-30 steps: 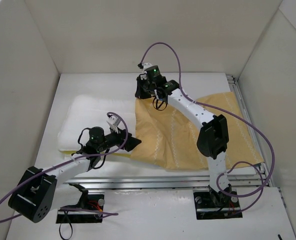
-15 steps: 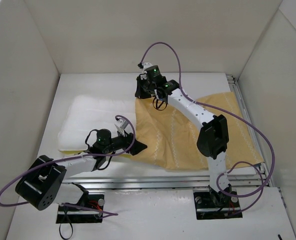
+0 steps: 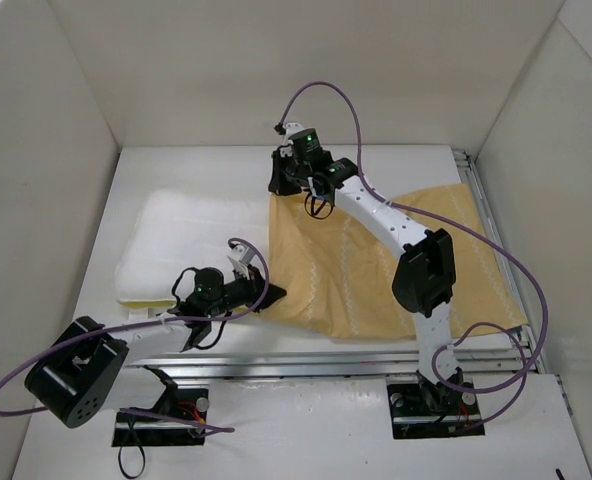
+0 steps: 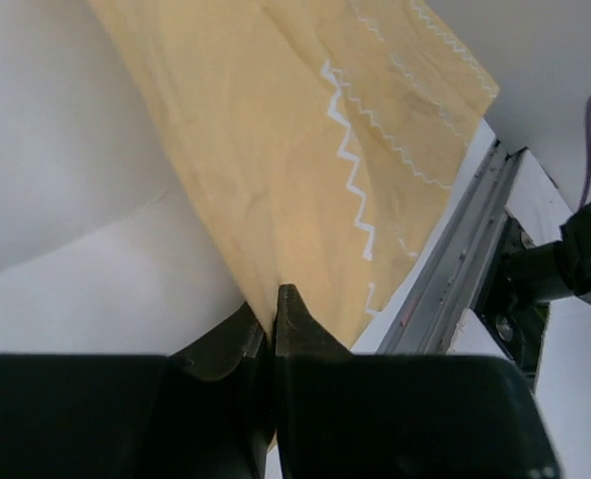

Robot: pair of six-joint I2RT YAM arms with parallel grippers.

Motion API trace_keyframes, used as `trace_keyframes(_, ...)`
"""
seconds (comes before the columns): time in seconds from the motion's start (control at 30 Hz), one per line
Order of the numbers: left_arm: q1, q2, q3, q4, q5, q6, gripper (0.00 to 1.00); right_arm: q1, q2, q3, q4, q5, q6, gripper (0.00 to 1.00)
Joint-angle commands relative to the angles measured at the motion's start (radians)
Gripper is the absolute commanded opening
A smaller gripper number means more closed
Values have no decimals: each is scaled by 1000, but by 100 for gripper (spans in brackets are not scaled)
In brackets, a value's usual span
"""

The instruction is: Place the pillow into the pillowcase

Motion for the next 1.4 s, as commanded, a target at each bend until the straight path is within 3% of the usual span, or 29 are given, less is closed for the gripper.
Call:
trace_keyframes(0.0,-3,-87,47,-111,-165,40,0,3,-1,73,68,-36,-5,0)
trace_keyframes(0.2,80,-288,1,-352,-370,54,0,9,71,142,71,-59,-2,0)
trace_keyframes(0.43,172,-515,12,-659,-580,22,0,64,288,403,71,-155,37,0)
trace_keyframes(0.6,248,-561,24,-785,-652,-21,0,104,411,556,81,-88,63,0)
trace_keyframes(0.87,308,-604,86,-986,-770,-38,0,106,450,549,333,-115,182,0)
trace_keyframes(1.03,308,-760,52,-994,-720,5,0,111,465,524,491,-163,265,0)
trace_keyframes(1.2,308,-947,-19,-943,-639,73,0,124,483,506,528,-207,296,0)
trace_keyframes(1.37,308,-945,-4,-992,-735,65,0,140,482,489,542,-237,290,0)
